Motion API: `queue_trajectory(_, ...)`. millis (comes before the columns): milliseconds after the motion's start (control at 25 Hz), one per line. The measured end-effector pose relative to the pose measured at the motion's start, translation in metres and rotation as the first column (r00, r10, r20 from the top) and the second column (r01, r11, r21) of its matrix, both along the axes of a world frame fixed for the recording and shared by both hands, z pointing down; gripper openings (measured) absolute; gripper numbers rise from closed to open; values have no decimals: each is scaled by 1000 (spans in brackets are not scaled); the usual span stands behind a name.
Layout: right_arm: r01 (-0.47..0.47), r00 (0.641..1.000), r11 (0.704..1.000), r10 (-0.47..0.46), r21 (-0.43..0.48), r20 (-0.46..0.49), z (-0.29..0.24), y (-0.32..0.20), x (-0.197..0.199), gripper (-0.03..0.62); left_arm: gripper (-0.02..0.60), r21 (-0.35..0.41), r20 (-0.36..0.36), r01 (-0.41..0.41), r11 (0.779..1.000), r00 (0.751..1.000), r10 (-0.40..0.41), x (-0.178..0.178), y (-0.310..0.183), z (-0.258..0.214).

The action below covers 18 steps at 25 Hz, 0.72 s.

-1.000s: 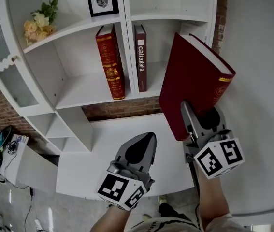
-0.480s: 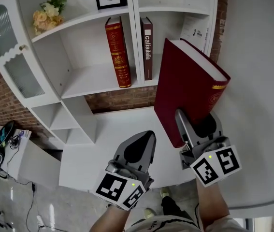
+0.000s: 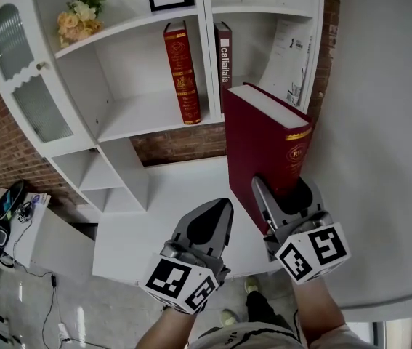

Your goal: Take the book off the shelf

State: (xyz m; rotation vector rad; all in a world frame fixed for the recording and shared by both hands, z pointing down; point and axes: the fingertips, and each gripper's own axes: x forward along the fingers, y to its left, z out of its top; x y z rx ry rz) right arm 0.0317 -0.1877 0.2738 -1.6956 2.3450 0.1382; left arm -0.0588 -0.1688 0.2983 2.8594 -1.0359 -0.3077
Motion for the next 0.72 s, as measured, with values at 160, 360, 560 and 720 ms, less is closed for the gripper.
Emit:
queue_trajectory(160,3,1000,1000,-3,13,3,-2,6,-2,256,11,6,4,3,1000,1000,-3,-2,4,-1)
queue_trajectory(360,8,1000,1000,-8,23,4,-2,11,-4,256,9,14,2,2,1000,1000,-2,-2,8,-3)
queue_trajectory(560,5,1000,999,-5,34,2,-4,15,-1,255,11,20,1,-3,1000,1000,3,1,11,-5)
queue_trajectory(720,4,1000,999,-4,38,2,-5,18,1,255,11,23,0,-4,1000,1000,4,3,13,-6)
